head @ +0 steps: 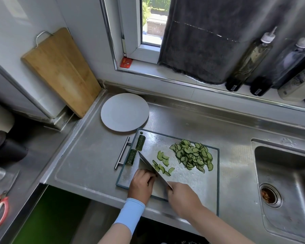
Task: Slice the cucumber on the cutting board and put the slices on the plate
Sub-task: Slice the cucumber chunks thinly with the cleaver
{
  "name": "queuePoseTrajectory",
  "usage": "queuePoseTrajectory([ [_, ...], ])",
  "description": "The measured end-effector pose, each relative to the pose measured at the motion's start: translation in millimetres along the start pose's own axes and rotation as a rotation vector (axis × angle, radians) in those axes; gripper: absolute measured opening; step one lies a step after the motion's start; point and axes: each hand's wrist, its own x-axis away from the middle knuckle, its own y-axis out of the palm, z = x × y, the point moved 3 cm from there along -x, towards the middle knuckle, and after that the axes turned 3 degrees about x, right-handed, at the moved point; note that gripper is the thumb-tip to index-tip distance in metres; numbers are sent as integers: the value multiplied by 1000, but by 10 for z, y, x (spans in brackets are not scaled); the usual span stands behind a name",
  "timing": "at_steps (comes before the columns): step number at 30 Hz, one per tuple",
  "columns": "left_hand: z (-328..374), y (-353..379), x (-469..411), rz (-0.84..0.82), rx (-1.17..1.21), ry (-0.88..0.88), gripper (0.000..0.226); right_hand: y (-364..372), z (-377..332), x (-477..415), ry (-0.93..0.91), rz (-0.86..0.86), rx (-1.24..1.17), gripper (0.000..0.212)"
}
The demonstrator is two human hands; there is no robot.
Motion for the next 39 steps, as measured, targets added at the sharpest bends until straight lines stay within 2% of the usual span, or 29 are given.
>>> queuePoseTrajectory([
  [11,-24,6,-11,-27,41,-90,21,-1,22,85,-25,32,4,30],
  [20,-54,5,-32,-39,42,-86,22,-50,165,286,-56,43,26,33],
  [30,-53,7,-14,-23,37,-66,18,-7,-12,20,25,0,-30,31],
  [39,-43,-1,-18,-18,48,-75,19,-52,-92,-33,4,16,-23,33],
])
